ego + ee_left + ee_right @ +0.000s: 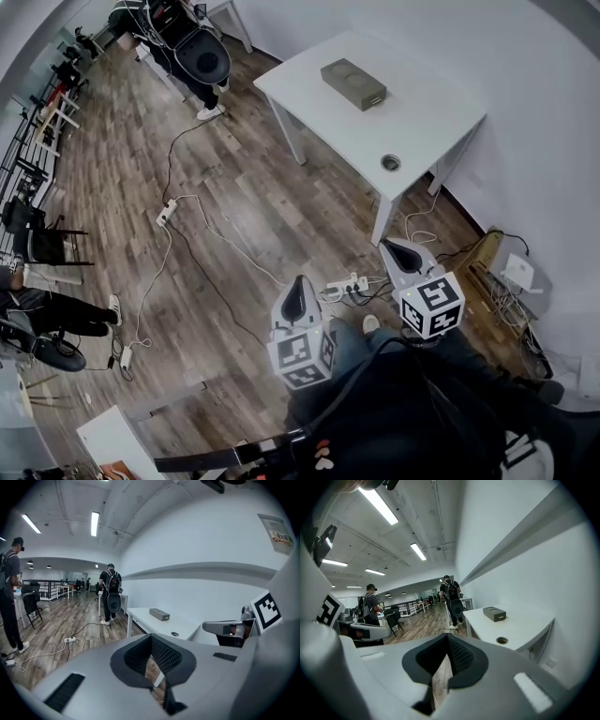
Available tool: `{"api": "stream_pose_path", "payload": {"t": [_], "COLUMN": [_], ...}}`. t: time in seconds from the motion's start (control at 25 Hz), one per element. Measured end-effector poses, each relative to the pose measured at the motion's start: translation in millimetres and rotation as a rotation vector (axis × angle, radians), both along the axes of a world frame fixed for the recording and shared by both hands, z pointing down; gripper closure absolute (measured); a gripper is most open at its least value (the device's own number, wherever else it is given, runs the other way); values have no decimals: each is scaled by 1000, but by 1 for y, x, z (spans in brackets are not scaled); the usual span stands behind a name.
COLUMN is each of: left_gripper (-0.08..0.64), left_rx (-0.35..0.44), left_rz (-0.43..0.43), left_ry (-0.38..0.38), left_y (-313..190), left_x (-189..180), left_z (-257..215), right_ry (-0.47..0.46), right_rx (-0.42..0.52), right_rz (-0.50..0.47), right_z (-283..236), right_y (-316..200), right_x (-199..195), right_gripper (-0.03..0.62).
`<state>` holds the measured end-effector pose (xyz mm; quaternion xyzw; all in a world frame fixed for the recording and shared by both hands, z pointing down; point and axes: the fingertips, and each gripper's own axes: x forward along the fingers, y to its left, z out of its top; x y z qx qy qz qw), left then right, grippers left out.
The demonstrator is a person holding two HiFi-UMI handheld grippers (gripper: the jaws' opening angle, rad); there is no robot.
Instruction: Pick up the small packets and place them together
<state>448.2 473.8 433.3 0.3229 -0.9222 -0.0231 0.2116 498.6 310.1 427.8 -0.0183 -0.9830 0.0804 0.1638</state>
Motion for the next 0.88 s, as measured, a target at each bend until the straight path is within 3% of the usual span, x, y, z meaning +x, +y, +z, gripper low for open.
{"api": "stream_pose_path", "payload": {"t": [0.24,0.64,0.88], "left_gripper": [561,561,560], "left_rx": [3,0,3], "left_rz": [-6,50,52], "left_ry": [17,5,22], "left_y": [10,41,60], "left_x": [-40,-151,-196], "left_z": [3,-3,2], "right_ry": [12,6,6], "right_rx": [4,29,31], "right_rz": [1,50,62], "right_z": [1,-4,-6], "right_y": [8,37,57], "right_x": [-44,-151,-192], "right_gripper": [595,594,594]}}
